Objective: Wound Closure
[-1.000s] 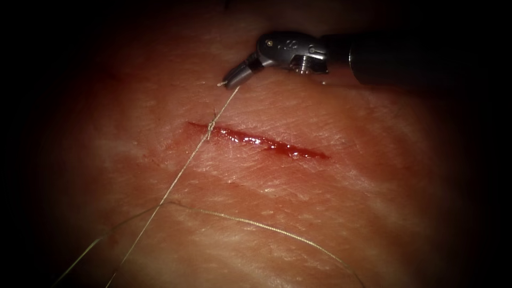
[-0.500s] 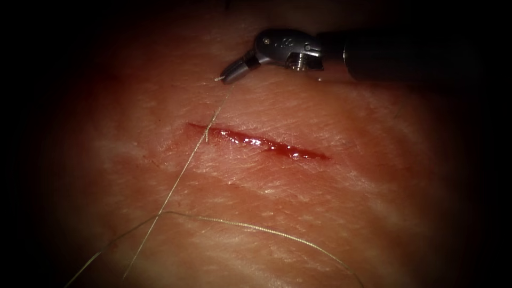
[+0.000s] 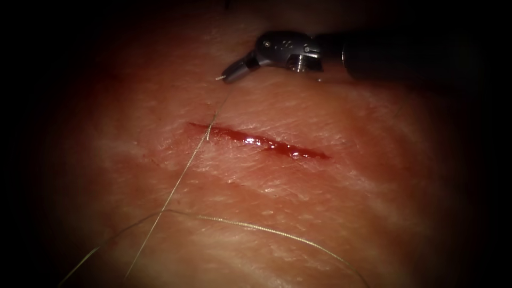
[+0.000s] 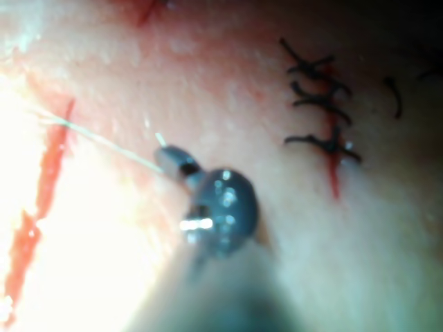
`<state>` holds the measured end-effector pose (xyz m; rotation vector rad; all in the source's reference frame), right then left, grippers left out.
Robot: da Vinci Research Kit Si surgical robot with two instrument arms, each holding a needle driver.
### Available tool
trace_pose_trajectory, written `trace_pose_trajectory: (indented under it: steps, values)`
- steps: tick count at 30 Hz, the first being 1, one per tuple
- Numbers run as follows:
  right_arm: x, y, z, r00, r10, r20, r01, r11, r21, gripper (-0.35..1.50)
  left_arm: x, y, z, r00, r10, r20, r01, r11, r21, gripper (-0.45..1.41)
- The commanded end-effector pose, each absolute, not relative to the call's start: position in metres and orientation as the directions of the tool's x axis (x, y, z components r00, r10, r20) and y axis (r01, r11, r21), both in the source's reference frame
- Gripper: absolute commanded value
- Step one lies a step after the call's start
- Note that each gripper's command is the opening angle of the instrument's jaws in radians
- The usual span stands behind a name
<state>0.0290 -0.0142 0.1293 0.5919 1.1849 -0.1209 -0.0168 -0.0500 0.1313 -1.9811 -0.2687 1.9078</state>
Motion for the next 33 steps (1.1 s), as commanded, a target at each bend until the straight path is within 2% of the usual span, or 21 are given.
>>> trace_pose_trajectory:
  steps: [1,3,4,5,9,11,15,18,20,23,33]
  values:
    - [0.0294,-0.014,0.128,0.377,0.234,-0.896,0.357,0.856,0.373,-0.35,-0.0173,-0.05,0.131,0.063,0.388,-0.92,-0.119,-0.912,-0.392,-0.45]
    - [0.029,-0.014,0.127,0.377,0.246,-0.893,0.303,0.879,0.37,0.31,-0.0169,-0.048,0.13,0.051,0.373,-0.927,-0.128,-0.918,-0.376,-0.45]
    - [0.0288,-0.014,0.127,0.377,0.248,-0.892,0.282,0.887,0.366,0.51,-0.0166,-0.047,0.129,0.046,0.362,-0.931,-0.134,-0.921,-0.365,-0.45]
    - [0.0283,-0.013,0.126,0.38,0.266,-0.886,0.258,0.889,0.377,0.63,-0.0164,-0.046,0.129,0.037,0.354,-0.935,-0.139,-0.924,-0.355,-0.45]
    - [0.0259,-0.012,0.122,0.369,0.323,-0.872,0.137,0.909,0.394,0.84,-0.0152,-0.042,0.127,-0.034,0.316,-0.948,-0.157,-0.938,-0.307,-0.45]
    - [0.0252,-0.011,0.121,0.358,0.34,-0.87,0.101,0.912,0.398,0.84,-0.015,-0.041,0.127,-0.043,0.311,-0.95,-0.159,-0.94,-0.3,-0.45]
    - [0.0231,-0.01,0.118,0.339,0.369,-0.865,-0.003,0.92,0.392,1.0,-0.0142,-0.039,0.126,-0.075,0.281,-0.957,-0.167,-0.949,-0.266,-0.45]
    - [0.0223,-0.009,0.115,0.322,0.376,-0.869,-0.066,0.924,0.376,1.0,-0.0138,-0.037,0.126,-0.088,0.272,-0.958,-0.172,-0.952,-0.254,-0.45]
    - [0.0227,-0.009,0.114,0.305,0.381,-0.873,-0.082,0.924,0.374,0.93,-0.0137,-0.036,0.126,-0.101,0.259,-0.961,-0.178,-0.955,-0.239,-0.45]
    - [0.0246,-0.011,0.113,0.271,0.391,-0.88,-0.092,0.92,0.381,0.83,-0.0137,-0.034,0.126,-0.116,0.24,-0.964,-0.185,-0.959,-0.216,-0.45]
    - [0.0357,-0.018,0.116,0.218,0.371,-0.903,-0.132,0.928,0.35,0.58,-0.0149,-0.029,0.124,-0.169,0.183,-0.968,-0.176,-0.972,-0.153,-0.45]
